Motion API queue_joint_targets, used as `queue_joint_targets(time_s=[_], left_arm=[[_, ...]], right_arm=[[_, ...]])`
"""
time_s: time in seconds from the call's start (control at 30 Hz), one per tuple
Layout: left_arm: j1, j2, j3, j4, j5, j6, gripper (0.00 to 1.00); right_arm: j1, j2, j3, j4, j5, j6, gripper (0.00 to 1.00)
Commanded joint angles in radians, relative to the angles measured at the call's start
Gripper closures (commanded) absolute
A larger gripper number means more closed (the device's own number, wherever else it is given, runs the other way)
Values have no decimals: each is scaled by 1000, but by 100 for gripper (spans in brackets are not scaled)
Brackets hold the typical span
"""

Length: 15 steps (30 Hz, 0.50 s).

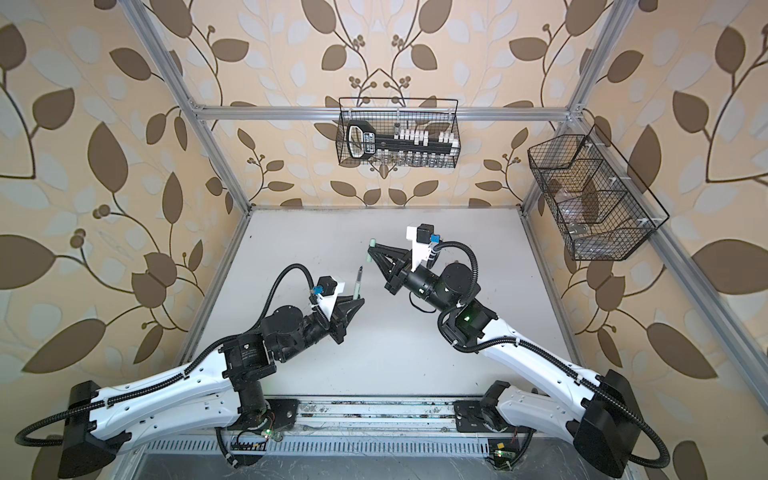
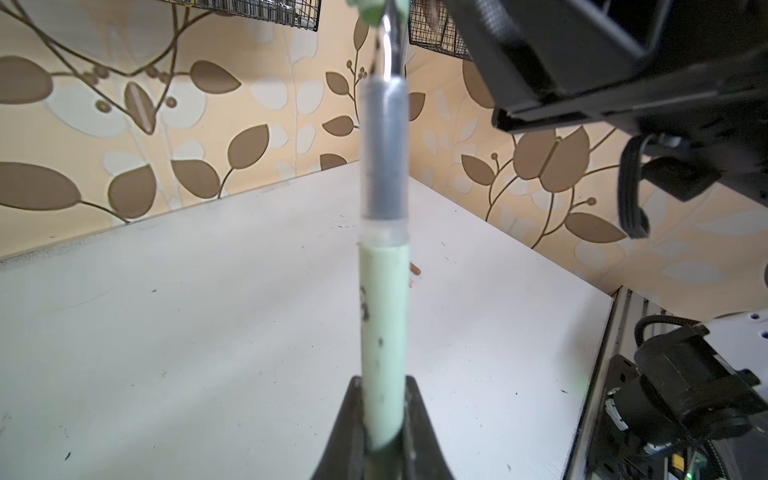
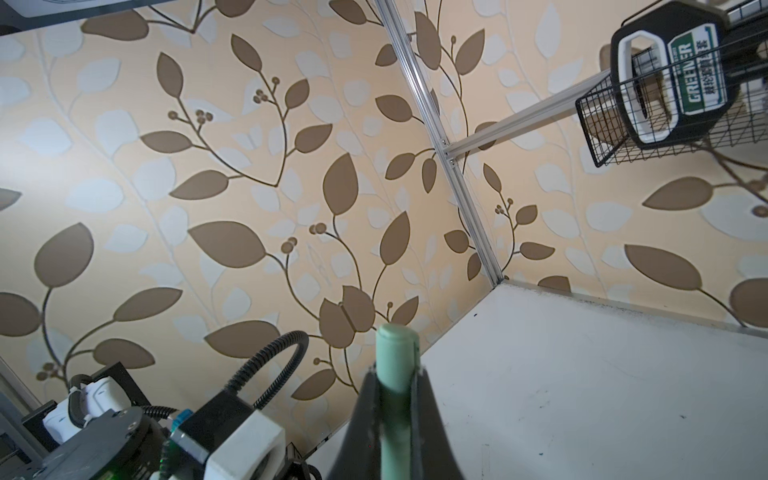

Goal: Insert the pens into the pen caps
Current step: 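Align the green cap above the pen nib with the right gripper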

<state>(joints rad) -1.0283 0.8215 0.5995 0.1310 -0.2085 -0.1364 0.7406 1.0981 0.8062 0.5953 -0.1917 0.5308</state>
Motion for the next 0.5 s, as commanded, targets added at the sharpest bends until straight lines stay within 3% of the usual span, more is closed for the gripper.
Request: queue_joint_targets(time_s=[0.0, 0.47], left_arm=[[-5, -19, -4, 35, 22, -2, 100], [-5, -17, 3, 21, 26, 2, 100]], right_arm=[[6, 11, 50, 36, -33, -5, 100], [29, 55, 68, 0, -74, -5, 100]])
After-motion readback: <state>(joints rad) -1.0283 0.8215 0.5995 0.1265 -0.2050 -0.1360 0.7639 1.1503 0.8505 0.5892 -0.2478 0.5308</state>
